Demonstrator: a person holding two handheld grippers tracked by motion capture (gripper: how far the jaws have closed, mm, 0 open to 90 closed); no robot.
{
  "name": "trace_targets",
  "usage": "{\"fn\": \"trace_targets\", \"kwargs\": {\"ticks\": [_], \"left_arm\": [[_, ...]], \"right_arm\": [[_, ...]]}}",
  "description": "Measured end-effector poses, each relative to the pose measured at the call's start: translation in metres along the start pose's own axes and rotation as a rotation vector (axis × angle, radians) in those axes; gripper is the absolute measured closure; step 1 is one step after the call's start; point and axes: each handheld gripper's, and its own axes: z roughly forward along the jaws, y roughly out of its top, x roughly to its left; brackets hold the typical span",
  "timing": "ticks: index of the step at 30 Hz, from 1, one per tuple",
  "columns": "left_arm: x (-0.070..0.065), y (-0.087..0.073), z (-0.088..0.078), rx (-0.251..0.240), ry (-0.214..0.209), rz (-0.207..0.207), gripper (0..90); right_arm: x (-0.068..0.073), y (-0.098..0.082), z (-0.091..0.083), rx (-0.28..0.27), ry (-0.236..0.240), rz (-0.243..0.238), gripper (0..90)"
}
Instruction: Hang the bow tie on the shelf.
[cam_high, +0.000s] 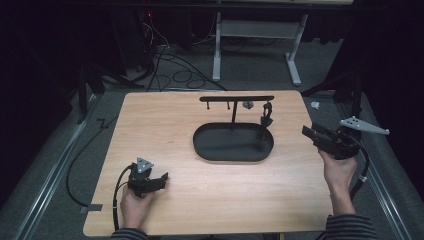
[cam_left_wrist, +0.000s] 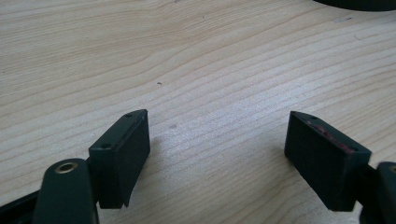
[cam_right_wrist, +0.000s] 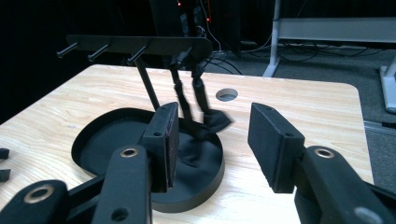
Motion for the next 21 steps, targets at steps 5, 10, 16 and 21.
{"fn": "trace_targets", "kwargs": {"ticks": [5, 10, 16, 21], "left_arm": [[0.0, 0.0, 0.0, -0.001, 0.0, 0.0, 22.9], [0.0, 0.0, 0.0, -0.001, -0.001, -0.003, 23.4], [0.0, 0.0, 0.0, -0.001, 0.001, -0.004, 24.1], [0.0, 0.0, 0.0, -0.001, 0.001, -0.004, 24.2]], "right_arm": [[-0.001, -0.007, -0.007, -0.001, 0.004, 0.006, 54.7], [-0.002, -0.014, -0.013, -0.003, 0.01, 0.018, 54.6], [-0.002, -0.024, -0.019, -0.005, 0.03, 0.028, 54.2], [-0.001, -0.03, -0.025, -0.003, 0.038, 0.031, 54.1]]}}
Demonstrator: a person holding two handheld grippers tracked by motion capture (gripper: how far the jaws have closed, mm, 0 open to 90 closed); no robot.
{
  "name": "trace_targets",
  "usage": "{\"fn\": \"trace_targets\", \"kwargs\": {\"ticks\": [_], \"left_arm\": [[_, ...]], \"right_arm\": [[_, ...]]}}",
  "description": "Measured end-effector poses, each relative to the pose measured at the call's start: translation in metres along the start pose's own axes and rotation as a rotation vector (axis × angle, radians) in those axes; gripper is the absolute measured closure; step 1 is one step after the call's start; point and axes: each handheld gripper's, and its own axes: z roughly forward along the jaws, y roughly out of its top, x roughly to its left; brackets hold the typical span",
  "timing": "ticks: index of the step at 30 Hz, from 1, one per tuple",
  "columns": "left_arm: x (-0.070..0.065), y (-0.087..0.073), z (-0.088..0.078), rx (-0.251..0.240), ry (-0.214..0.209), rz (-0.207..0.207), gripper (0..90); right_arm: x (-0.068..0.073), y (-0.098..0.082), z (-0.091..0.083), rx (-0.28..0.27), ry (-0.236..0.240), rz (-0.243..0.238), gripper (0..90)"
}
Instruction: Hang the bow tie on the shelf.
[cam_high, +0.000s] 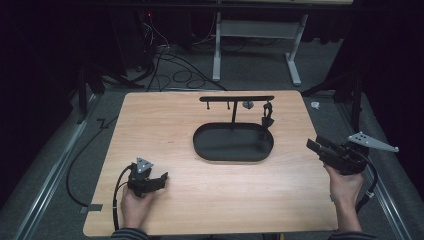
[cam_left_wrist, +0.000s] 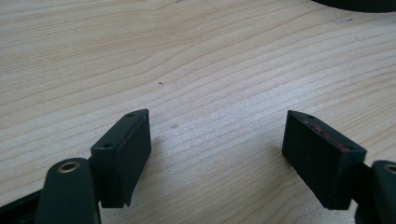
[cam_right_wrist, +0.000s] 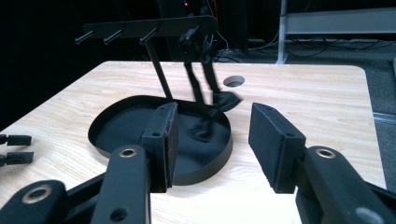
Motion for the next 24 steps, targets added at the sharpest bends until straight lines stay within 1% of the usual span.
{"fn": "trace_targets", "kwargs": {"ticks": [4, 7, 14, 19, 23, 24], "left_arm": [[0.0, 0.0, 0.0, 0.0, 0.0, 0.0, 24.2], [0.0, 0.0, 0.0, 0.0, 0.0, 0.0, 24.2], [0.0, 0.0, 0.0, 0.0, 0.0, 0.0, 24.2], [0.0, 0.0, 0.0, -0.001, 0.001, -0.001, 24.2], [0.0, 0.0, 0.0, 0.0, 0.0, 0.0, 24.2], [0.0, 0.0, 0.0, 0.0, 0.0, -0.001, 24.2]], "right_arm": [[0.001, -0.004, -0.005, -0.005, 0.004, 0.002, 54.1], [0.001, -0.008, -0.007, -0.007, 0.016, 0.011, 54.1], [0.002, -0.017, -0.013, -0.002, 0.026, 0.025, 54.1], [0.004, -0.021, -0.013, 0.006, 0.032, 0.028, 54.0], [0.005, -0.026, -0.012, 0.008, 0.058, 0.043, 54.0], [0.006, -0.028, -0.012, 0.009, 0.058, 0.042, 54.0]]}}
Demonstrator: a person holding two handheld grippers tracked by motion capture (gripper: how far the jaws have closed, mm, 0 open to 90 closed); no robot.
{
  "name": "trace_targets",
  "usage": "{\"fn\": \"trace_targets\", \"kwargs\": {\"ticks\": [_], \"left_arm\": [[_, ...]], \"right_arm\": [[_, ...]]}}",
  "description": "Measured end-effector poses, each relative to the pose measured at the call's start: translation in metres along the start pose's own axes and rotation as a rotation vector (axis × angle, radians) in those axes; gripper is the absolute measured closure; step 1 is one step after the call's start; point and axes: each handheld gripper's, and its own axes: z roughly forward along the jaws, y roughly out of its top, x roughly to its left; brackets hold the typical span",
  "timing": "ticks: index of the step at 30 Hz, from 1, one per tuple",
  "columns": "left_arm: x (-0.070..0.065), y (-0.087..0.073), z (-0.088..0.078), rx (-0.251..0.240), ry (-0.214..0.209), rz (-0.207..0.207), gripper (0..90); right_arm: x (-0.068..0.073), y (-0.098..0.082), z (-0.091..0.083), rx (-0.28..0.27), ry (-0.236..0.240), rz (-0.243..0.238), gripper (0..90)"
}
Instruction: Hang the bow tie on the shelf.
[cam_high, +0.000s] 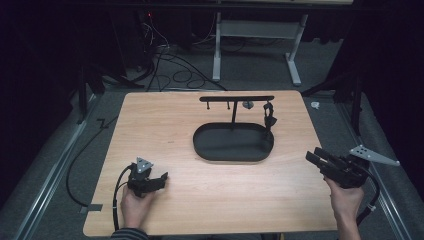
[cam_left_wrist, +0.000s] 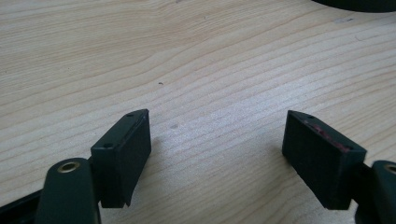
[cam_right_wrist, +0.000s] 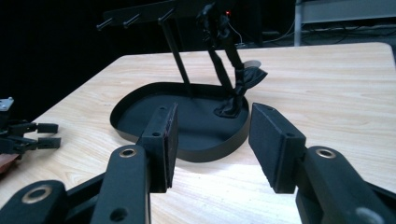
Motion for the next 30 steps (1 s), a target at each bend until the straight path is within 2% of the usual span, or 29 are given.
{"fn": "trace_targets", "kwargs": {"ticks": [18, 24, 30], "left_arm": [[0.0, 0.0, 0.0, -0.001, 0.0, 0.0, 23.8], [0.0, 0.0, 0.0, 0.0, 0.001, 0.0, 23.8], [0.0, 0.0, 0.0, -0.001, 0.001, -0.001, 23.8]], "right_arm": [[0.007, -0.015, 0.016, 0.046, 0.019, 0.012, 53.7], [0.01, -0.018, 0.024, 0.07, 0.016, -0.002, 53.7], [0.01, -0.021, 0.029, 0.071, 0.021, 0.001, 53.6]]}}
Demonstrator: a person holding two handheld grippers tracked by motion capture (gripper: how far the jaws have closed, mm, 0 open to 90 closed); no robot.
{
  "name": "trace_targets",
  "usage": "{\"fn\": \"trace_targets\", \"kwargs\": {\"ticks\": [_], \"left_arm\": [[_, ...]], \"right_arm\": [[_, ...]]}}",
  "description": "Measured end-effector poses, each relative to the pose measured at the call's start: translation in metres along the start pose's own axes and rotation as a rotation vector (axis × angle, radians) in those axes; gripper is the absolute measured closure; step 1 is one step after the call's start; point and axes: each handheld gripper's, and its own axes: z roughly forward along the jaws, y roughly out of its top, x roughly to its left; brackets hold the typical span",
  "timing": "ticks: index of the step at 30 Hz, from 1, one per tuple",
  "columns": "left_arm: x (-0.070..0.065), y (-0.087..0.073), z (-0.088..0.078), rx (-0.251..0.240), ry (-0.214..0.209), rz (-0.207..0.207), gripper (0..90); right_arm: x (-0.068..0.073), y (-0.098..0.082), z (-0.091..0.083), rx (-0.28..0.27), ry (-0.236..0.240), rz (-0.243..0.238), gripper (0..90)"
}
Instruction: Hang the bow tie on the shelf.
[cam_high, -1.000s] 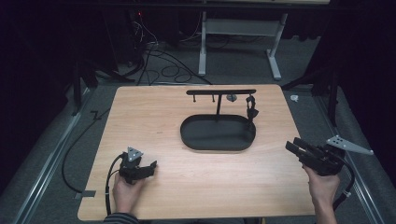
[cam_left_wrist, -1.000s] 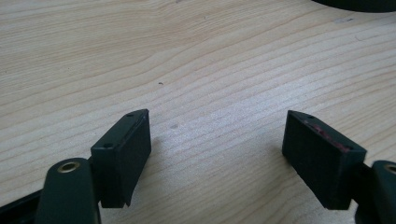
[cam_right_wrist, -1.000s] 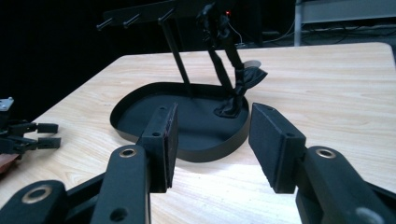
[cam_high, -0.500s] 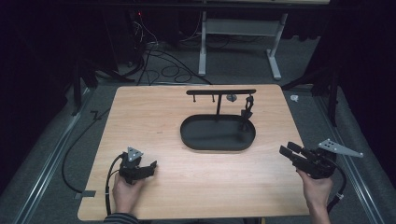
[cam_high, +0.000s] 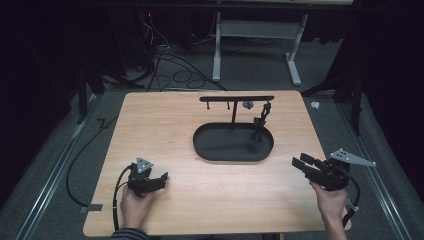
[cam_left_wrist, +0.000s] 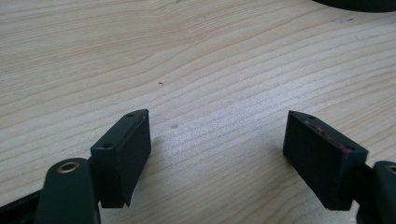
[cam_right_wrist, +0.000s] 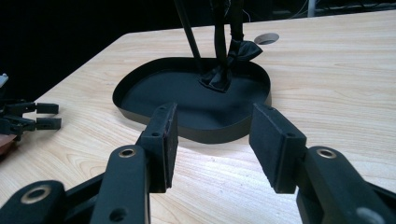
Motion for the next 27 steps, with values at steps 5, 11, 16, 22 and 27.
{"fn": "trace_targets", "kwargs": {"ticks": [5, 11, 16, 22, 27], "left_arm": [[0.0, 0.0, 0.0, 0.0, 0.0, 0.0, 23.8], [0.0, 0.0, 0.0, 0.0, 0.0, 0.0, 23.8], [0.0, 0.0, 0.0, 0.0, 0.0, 0.0, 23.8], [0.0, 0.0, 0.0, 0.0, 0.001, 0.0, 23.7], [0.0, 0.0, 0.0, -0.002, 0.001, 0.0, 23.7]], "right_arm": [[0.0, -0.002, 0.004, 0.009, -0.002, 0.005, 53.5], [0.0, -0.007, 0.013, 0.041, 0.003, -0.009, 53.2], [-0.001, -0.011, 0.02, 0.059, 0.007, -0.005, 53.0], [-0.003, -0.014, 0.027, 0.061, 0.007, 0.006, 52.9], [-0.003, -0.016, 0.034, 0.063, 0.014, 0.008, 52.9]]}}
